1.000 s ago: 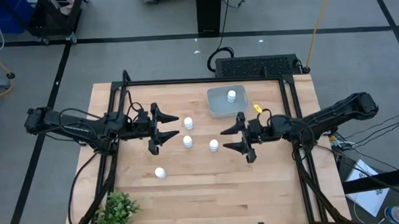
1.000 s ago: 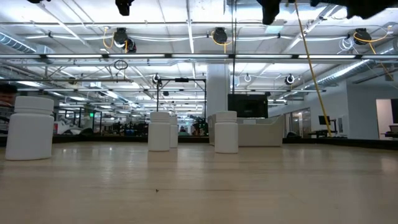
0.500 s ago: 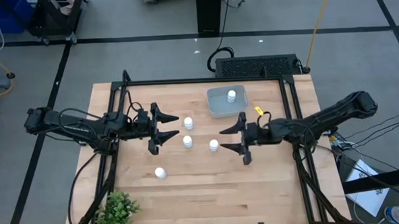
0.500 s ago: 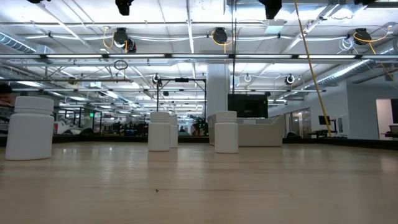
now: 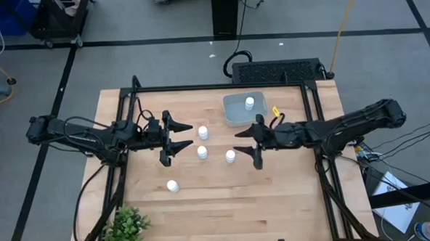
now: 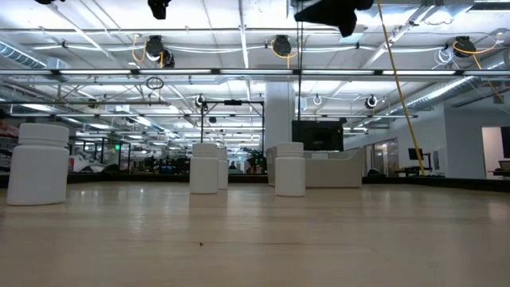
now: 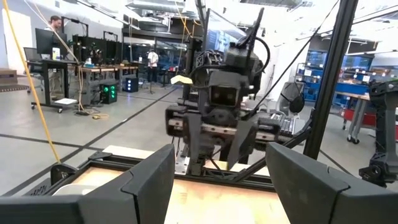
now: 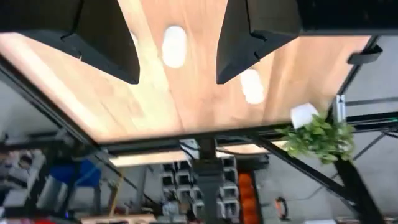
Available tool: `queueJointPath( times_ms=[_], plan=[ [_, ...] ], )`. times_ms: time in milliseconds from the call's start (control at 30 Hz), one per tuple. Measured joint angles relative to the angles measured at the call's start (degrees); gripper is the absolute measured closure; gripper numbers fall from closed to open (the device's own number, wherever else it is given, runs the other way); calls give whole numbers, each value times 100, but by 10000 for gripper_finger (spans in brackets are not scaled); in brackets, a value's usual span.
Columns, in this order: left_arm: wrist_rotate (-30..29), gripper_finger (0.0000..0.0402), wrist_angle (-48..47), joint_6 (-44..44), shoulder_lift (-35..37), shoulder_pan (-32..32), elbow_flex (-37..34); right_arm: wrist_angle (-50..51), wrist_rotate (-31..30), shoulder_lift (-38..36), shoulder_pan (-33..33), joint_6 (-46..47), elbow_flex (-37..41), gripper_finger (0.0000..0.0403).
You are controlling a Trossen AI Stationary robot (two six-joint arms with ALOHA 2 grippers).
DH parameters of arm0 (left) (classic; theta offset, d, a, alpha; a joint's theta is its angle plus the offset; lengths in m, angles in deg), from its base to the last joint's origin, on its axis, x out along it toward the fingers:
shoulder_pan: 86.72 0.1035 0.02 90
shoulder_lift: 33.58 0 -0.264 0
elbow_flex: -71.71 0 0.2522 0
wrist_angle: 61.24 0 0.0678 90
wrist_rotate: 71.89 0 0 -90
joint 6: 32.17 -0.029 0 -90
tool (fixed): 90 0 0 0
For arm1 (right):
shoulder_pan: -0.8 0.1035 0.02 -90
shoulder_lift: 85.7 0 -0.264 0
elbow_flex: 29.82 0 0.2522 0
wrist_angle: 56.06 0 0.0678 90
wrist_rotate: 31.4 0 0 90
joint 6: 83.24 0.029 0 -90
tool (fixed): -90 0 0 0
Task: Pick and place pill bottles into a basket
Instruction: Put the white medicine bottle into the gray bin
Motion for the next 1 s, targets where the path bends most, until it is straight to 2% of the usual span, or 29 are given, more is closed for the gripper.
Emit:
queueJointPath(
  times_ms=[233,400,700,1000],
  plan=[
    [-55,146,71,-15,0,0,0,193,26,611,-315,216,2,196],
    [-55,147,72,-15,0,0,0,248,33,989,-471,337,2,177],
    [-55,146,8,-70,0,1,0,241,37,1514,-485,577,3,138],
    [-52,146,9,-70,0,1,0,160,28,1941,-485,641,5,133]
  ],
)
